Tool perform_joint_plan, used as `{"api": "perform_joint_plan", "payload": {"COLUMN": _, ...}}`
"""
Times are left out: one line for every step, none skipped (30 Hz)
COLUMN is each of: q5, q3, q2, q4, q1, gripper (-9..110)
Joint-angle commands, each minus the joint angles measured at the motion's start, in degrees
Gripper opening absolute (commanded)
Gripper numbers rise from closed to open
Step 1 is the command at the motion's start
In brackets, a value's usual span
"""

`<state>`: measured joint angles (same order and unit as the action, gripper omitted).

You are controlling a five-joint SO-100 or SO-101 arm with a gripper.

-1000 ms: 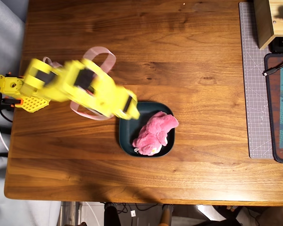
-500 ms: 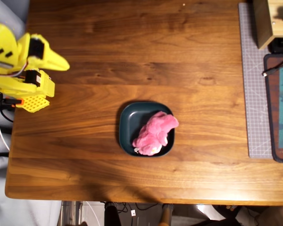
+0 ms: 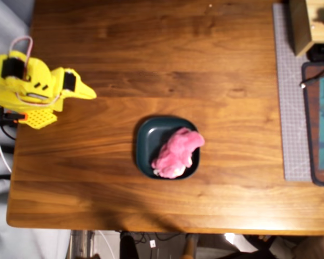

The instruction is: Grasp a strawberry bear and put it in the bin.

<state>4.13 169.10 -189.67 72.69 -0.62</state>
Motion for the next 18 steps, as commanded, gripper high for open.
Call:
{"api": "perform_joint_plan", "payload": {"q5": -0.35, "q3": 6.15, "q2": -4.13, "q4": -1.05, "q1": 0.79, "gripper": 0}}
{"api": "perform_joint_plan", "payload": {"q5": -0.35, "q3": 6.15, "q2": -4.13, "q4": -0.88, "q1": 0.79, "gripper": 0}}
{"api": "perform_joint_plan", "payload": {"q5": -0.26, "q3": 6.15, "q2": -4.13, "q4": -0.79, "q1": 0.79, "gripper": 0}}
{"api": "perform_joint_plan", "payload": {"q5": -0.44, "q3": 6.15, "q2": -4.22, "q4": -0.79, "q1": 0.88, "gripper": 0}}
{"api": "perform_joint_plan", "payload": {"q5": -0.44, "q3": 6.15, "q2": -4.22, "q4": -0.79, "q1": 0.88, "gripper": 0}}
{"api": "perform_joint_plan", "payload": {"q5": -0.53, "q3": 6.15, "q2": -4.22, "q4": -0.79, "q1": 0.88, "gripper": 0}}
{"api": "perform_joint_plan", "payload": {"q5": -0.53, "q3": 6.15, "q2": -4.22, "q4": -0.79, "q1": 0.88, "gripper": 0}}
{"api": "perform_joint_plan", "payload": {"q5": -0.53, "q3": 6.15, "q2": -4.22, "q4": -0.70, "q1": 0.88, "gripper": 0}}
{"api": "perform_joint_plan", "payload": {"q5": -0.53, "q3": 6.15, "q2": -4.22, "q4": -0.70, "q1": 0.62, "gripper": 0}}
{"api": "perform_joint_plan", "payload": {"q5": -0.53, "q3": 6.15, "q2": -4.22, "q4": -0.70, "q1": 0.53, "gripper": 0}}
{"api": "perform_joint_plan", "payload": {"q5": -0.53, "q3": 6.15, "q2": -4.22, "q4": -0.70, "q1": 0.53, "gripper": 0}}
{"api": "perform_joint_plan", "payload": {"q5": -0.53, "q3": 6.15, "q2": -4.22, "q4": -0.70, "q1": 0.53, "gripper": 0}}
{"api": "perform_joint_plan", "payload": {"q5": -0.53, "q3": 6.15, "q2": -4.22, "q4": -0.70, "q1": 0.53, "gripper": 0}}
{"api": "perform_joint_plan", "payload": {"q5": -0.53, "q3": 6.15, "q2": -4.22, "q4": -0.70, "q1": 0.53, "gripper": 0}}
{"api": "perform_joint_plan", "payload": {"q5": -0.53, "q3": 6.15, "q2": -4.22, "q4": -0.70, "q1": 0.44, "gripper": 0}}
{"api": "perform_joint_plan", "payload": {"q5": -0.53, "q3": 6.15, "q2": -4.22, "q4": -0.70, "q1": 0.18, "gripper": 0}}
{"api": "perform_joint_plan", "payload": {"q5": -0.53, "q3": 6.15, "q2": -4.22, "q4": -0.70, "q1": -0.35, "gripper": 0}}
{"api": "perform_joint_plan", "payload": {"q5": -0.53, "q3": 6.15, "q2": -4.22, "q4": -0.70, "q1": -0.88, "gripper": 0}}
